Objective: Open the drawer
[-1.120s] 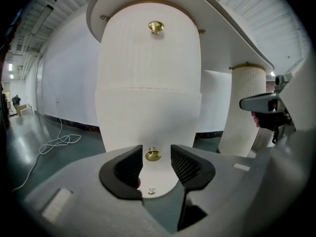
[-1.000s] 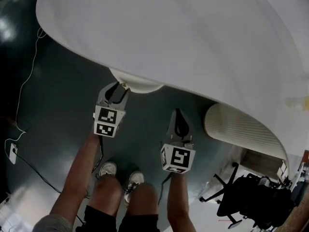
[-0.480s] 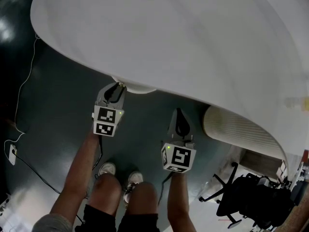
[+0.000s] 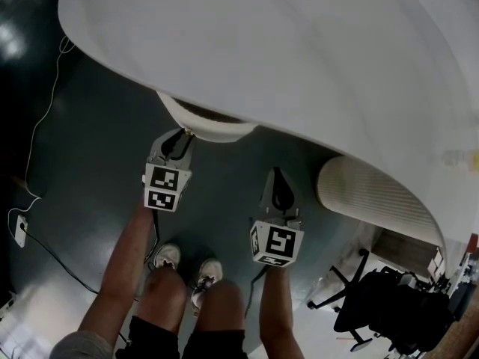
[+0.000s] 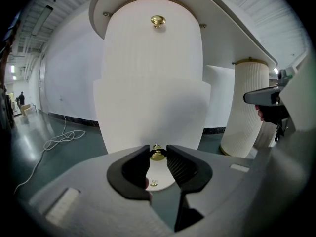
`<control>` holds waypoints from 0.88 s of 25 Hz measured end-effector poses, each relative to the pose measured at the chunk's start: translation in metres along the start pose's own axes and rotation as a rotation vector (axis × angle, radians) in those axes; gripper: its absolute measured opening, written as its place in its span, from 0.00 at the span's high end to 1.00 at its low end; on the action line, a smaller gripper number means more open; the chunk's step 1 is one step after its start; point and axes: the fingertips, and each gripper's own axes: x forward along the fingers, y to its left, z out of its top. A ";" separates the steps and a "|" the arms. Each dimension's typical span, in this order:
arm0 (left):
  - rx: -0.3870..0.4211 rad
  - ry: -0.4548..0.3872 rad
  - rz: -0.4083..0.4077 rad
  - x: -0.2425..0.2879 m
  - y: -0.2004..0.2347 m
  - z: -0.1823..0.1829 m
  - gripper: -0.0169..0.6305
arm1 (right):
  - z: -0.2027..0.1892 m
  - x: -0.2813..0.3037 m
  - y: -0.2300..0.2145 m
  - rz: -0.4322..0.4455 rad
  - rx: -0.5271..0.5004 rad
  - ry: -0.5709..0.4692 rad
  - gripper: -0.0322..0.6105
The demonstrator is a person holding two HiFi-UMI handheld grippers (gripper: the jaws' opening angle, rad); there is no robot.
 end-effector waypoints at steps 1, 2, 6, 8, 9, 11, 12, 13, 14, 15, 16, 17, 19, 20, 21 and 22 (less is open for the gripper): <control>-0.003 0.011 -0.001 -0.004 0.000 -0.003 0.79 | 0.000 -0.003 0.002 0.004 0.001 0.005 0.94; -0.006 0.023 -0.002 -0.007 0.000 -0.006 0.79 | 0.000 -0.005 0.004 0.008 0.003 0.011 0.94; -0.013 0.068 -0.005 -0.023 -0.001 -0.017 0.79 | 0.004 -0.015 0.014 0.024 0.009 0.033 0.94; -0.019 0.088 -0.007 -0.033 -0.001 -0.022 0.79 | 0.008 -0.020 0.020 0.032 0.012 0.039 0.94; -0.021 0.098 -0.010 -0.037 -0.001 -0.025 0.79 | 0.010 -0.022 0.022 0.036 0.011 0.041 0.94; -0.022 0.115 -0.016 -0.045 -0.002 -0.029 0.79 | 0.014 -0.026 0.027 0.043 0.006 0.046 0.94; -0.023 0.122 -0.017 -0.049 -0.002 -0.032 0.79 | 0.015 -0.027 0.030 0.048 0.004 0.049 0.94; -0.026 0.128 -0.016 -0.053 -0.002 -0.034 0.79 | 0.016 -0.029 0.031 0.052 0.004 0.052 0.94; -0.031 0.134 -0.013 -0.057 -0.004 -0.036 0.79 | 0.016 -0.031 0.032 0.057 0.004 0.055 0.94; -0.037 0.139 -0.011 -0.061 -0.005 -0.038 0.79 | 0.016 -0.033 0.033 0.060 0.002 0.058 0.94; -0.041 0.143 -0.009 -0.065 -0.006 -0.041 0.79 | 0.017 -0.036 0.035 0.063 -0.002 0.059 0.94; -0.046 0.148 -0.008 -0.069 -0.006 -0.043 0.79 | 0.017 -0.038 0.037 0.065 -0.005 0.062 0.94; -0.054 0.158 -0.005 -0.079 -0.004 -0.049 0.80 | 0.016 -0.044 0.045 0.071 -0.006 0.073 0.94; -0.058 0.165 -0.005 -0.084 -0.003 -0.051 0.79 | 0.016 -0.047 0.048 0.073 -0.002 0.079 0.94; -0.060 0.172 -0.004 -0.087 -0.002 -0.053 0.80 | 0.015 -0.050 0.049 0.074 0.003 0.085 0.94; -0.061 0.179 -0.005 -0.090 -0.003 -0.055 0.80 | 0.015 -0.053 0.050 0.074 0.011 0.089 0.94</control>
